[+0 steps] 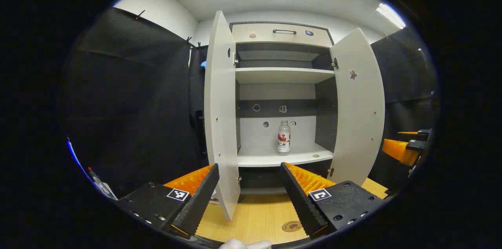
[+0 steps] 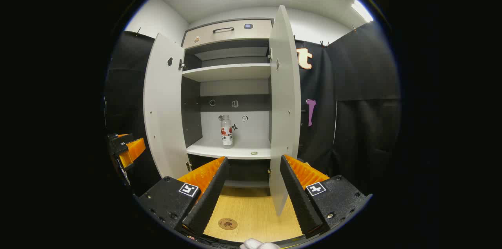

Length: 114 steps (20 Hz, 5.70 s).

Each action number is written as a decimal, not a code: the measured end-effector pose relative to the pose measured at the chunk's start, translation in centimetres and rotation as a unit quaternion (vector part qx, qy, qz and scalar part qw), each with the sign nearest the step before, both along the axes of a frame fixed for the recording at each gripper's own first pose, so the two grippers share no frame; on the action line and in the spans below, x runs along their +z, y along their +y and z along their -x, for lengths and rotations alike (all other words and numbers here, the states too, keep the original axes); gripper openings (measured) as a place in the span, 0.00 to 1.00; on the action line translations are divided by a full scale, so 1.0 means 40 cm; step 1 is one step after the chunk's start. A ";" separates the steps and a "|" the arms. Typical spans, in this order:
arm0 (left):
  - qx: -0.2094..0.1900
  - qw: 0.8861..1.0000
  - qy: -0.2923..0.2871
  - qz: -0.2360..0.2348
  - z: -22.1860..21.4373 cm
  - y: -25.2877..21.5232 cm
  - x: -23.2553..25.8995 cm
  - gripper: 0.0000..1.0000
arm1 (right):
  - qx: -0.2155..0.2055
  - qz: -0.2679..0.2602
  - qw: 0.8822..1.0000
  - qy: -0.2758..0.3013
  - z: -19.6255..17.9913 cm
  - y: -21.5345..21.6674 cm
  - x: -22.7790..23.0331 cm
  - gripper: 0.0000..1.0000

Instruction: Grasp the bottle in the cabinet with the left hand and place it on the coaster, then close the right door with the right hand and the left door with the left hand.

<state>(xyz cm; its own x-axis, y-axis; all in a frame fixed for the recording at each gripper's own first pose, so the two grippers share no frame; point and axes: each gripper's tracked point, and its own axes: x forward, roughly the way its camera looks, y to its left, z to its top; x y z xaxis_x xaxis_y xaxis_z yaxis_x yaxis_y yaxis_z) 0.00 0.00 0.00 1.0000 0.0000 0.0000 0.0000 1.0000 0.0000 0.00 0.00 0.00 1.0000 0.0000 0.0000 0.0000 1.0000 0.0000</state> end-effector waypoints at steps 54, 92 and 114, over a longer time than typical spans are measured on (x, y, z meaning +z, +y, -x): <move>-0.038 0.999 -0.020 -0.006 -1.180 -0.362 -0.004 0.95 | 0.055 0.073 0.995 0.039 -0.293 0.000 -0.025 0.82; -0.092 0.995 -0.039 0.011 -0.416 -0.263 -0.228 0.74 | -0.035 0.029 0.997 0.069 -0.036 -0.043 -0.156 0.82; -0.156 0.986 0.042 0.038 -0.351 -0.466 -0.857 0.75 | -0.053 0.093 0.981 0.163 -0.017 -0.137 -0.294 0.81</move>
